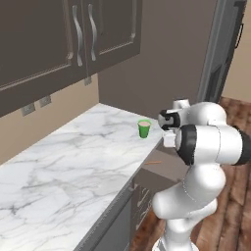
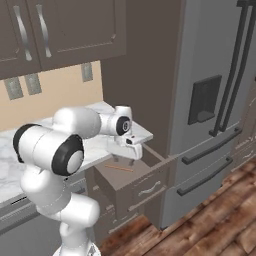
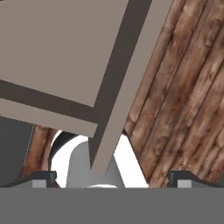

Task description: Pick up the straw from the left drawer and put it inside the smoothie cup.

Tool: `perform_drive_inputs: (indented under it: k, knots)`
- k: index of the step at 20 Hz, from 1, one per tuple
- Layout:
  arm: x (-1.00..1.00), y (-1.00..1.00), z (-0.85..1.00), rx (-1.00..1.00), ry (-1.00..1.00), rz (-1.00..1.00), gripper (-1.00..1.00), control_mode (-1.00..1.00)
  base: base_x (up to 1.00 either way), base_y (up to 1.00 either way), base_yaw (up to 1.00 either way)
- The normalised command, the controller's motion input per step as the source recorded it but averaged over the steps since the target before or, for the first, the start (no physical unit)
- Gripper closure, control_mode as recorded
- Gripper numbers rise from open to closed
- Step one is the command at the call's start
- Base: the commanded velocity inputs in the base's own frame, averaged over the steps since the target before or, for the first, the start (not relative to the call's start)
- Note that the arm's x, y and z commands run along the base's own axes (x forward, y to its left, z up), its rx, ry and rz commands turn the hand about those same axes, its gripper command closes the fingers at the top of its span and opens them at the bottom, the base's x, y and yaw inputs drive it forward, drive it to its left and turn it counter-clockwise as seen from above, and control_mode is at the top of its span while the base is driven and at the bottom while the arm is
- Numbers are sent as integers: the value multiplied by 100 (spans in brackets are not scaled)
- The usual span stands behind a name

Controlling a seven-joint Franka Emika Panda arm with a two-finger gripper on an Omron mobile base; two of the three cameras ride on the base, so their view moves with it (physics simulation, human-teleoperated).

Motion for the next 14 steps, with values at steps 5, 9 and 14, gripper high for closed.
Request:
perform_drive_inputs:
  k: [5,9,14]
  knots:
    - [2,-21,-49,0,13,0,-100,-100,0,0,0]
    - [26,-12,-90,-3,8,0,-100,-100,0,0,0]
    - [29,-3,-80,-3,7,0,-100,-100,0,0,0]
